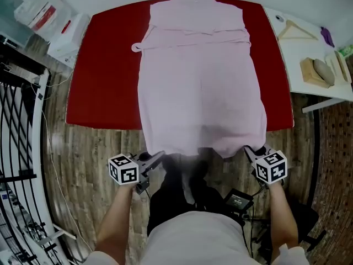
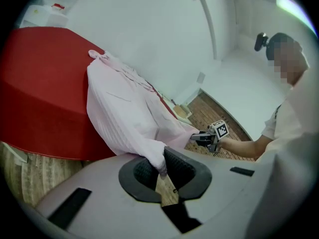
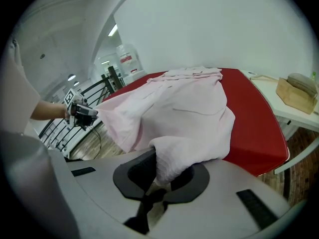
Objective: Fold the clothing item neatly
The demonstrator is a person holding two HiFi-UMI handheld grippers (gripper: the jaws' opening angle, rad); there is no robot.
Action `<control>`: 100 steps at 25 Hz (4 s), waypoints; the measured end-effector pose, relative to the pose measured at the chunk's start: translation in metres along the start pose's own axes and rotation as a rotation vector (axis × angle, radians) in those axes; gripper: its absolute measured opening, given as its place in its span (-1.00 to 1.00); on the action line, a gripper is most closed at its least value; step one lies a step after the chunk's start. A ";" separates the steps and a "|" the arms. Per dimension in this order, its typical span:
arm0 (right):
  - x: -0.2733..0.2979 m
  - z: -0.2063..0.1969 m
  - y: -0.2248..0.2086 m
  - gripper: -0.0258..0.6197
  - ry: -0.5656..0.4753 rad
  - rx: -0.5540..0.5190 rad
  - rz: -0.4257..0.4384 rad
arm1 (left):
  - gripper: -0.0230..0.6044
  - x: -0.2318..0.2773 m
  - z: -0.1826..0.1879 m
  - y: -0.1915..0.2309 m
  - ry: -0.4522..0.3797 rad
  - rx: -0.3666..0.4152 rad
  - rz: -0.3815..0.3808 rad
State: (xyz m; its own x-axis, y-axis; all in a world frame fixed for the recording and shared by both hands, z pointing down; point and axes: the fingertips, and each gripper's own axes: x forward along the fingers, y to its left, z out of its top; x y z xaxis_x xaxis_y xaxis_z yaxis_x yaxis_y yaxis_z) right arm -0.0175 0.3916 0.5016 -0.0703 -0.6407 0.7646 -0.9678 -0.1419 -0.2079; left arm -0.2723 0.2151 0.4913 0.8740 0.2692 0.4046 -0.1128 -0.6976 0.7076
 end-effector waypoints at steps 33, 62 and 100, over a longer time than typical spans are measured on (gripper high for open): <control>-0.060 0.222 0.015 -0.79 -0.170 -0.091 0.197 | -0.88 -0.028 0.191 -0.098 -0.176 0.183 -0.291; -0.052 0.395 0.001 -0.79 -0.197 -0.064 0.056 | -0.88 -0.063 0.388 -0.081 -0.117 0.358 -0.609; 0.013 0.535 -0.099 -0.80 -0.122 -0.153 0.175 | -0.88 0.010 0.570 -0.042 -0.095 0.460 -0.598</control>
State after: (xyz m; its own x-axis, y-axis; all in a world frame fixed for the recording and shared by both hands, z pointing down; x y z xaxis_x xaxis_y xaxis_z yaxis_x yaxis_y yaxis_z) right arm 0.2071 -0.0062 0.2055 -0.2194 -0.7329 0.6441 -0.9694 0.0890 -0.2290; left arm 0.0102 -0.1312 0.1350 0.7633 0.6449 -0.0385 0.5836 -0.6627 0.4693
